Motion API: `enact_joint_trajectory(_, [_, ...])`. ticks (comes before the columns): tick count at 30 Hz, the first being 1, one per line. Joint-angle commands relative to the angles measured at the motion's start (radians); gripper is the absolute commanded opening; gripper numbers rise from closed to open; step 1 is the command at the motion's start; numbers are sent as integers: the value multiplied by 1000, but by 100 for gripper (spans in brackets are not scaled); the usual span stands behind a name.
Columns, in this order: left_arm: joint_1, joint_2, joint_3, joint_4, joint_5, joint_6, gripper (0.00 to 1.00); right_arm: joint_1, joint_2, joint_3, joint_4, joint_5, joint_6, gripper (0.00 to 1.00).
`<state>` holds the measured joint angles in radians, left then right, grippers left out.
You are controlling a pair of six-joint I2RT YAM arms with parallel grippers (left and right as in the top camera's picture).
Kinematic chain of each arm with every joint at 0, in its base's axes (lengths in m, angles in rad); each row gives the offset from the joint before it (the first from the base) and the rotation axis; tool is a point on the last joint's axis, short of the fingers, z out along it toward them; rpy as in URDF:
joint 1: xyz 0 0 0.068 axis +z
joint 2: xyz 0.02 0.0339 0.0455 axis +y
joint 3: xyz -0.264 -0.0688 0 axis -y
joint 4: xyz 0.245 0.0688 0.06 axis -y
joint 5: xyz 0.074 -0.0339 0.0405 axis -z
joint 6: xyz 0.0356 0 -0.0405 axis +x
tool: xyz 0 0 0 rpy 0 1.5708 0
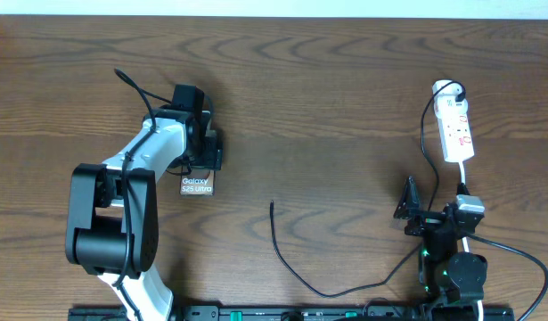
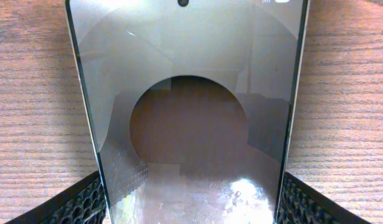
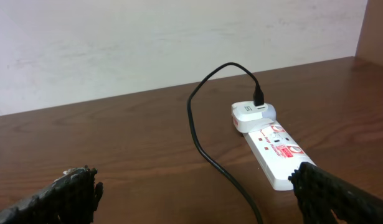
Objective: Plug charger to phone and switch on socket
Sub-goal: 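Close the left gripper on the phone's bottom edge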
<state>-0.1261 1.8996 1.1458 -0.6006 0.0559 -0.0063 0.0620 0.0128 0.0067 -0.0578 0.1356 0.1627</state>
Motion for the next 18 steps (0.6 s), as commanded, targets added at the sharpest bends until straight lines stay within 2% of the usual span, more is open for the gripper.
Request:
enact_joint_trajectory(1, [2,47,-46,-11,-16,9,7,-6,-2,-1,-3,12,-15,99])
enact_joint_trajectory(18, [2,-24,46,-50,-16,9,7,-6,-2,-1,-3,12,-15,99])
